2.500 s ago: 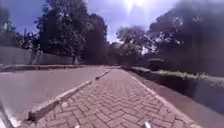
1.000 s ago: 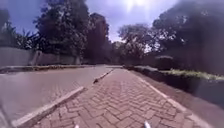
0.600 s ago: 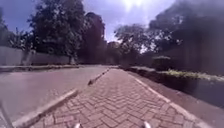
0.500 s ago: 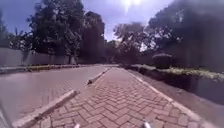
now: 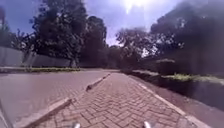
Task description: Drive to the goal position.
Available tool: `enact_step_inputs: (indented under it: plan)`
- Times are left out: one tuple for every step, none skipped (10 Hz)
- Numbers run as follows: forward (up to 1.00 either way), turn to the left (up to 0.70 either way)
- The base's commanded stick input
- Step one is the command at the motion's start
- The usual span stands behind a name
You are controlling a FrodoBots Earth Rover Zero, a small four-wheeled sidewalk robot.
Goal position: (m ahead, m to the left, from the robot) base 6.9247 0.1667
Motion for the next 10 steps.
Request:
enact_step_inputs:
  plan:
    - [0.70,0.00]
    - [0.70,0.00]
    - [0.70,0.00]
    - [0.70,0.00]
    - [0.70,-0.13]
    - [0.70,-0.30]
    - [0.70,-0.24]
    - [0.70,-0.08]
    - [0.70,0.00]
    - [0.70,0.00]
